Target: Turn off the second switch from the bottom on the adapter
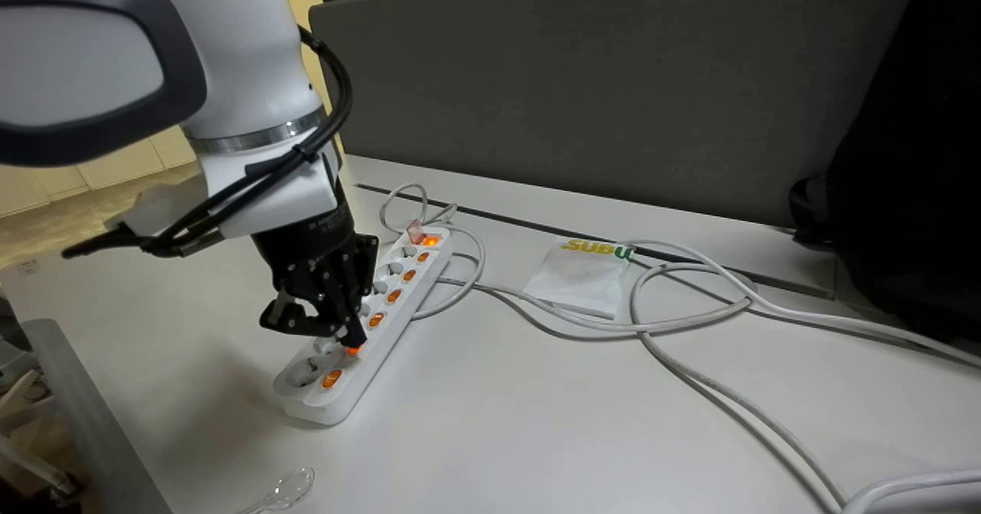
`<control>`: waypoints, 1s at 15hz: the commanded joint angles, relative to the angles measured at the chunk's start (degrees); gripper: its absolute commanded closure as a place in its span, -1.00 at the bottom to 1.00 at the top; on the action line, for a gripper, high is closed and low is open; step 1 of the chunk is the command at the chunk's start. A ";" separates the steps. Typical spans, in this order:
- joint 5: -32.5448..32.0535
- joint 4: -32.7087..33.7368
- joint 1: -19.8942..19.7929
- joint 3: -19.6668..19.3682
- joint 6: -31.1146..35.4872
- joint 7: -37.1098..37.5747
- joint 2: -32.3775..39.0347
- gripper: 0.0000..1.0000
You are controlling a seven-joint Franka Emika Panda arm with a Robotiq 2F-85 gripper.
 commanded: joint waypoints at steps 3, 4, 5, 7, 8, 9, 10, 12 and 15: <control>2.30 2.71 0.89 0.81 -0.33 -0.31 1.90 1.00; 2.54 2.91 1.01 0.95 -0.25 -0.29 2.06 1.00; 2.84 3.11 1.10 1.11 -0.26 -0.29 2.22 1.00; 3.21 3.48 1.15 1.37 -0.35 -0.32 2.52 1.00; 3.38 3.55 1.19 1.43 -0.34 -0.28 2.61 1.00; 3.54 3.60 1.27 1.37 -0.33 -0.14 2.71 1.00; 3.58 3.66 1.34 1.31 -0.32 -0.09 2.81 1.00; 3.51 3.85 1.42 1.17 -0.33 -0.02 3.27 1.00; 3.72 4.23 1.20 1.19 -0.36 -0.21 4.21 1.00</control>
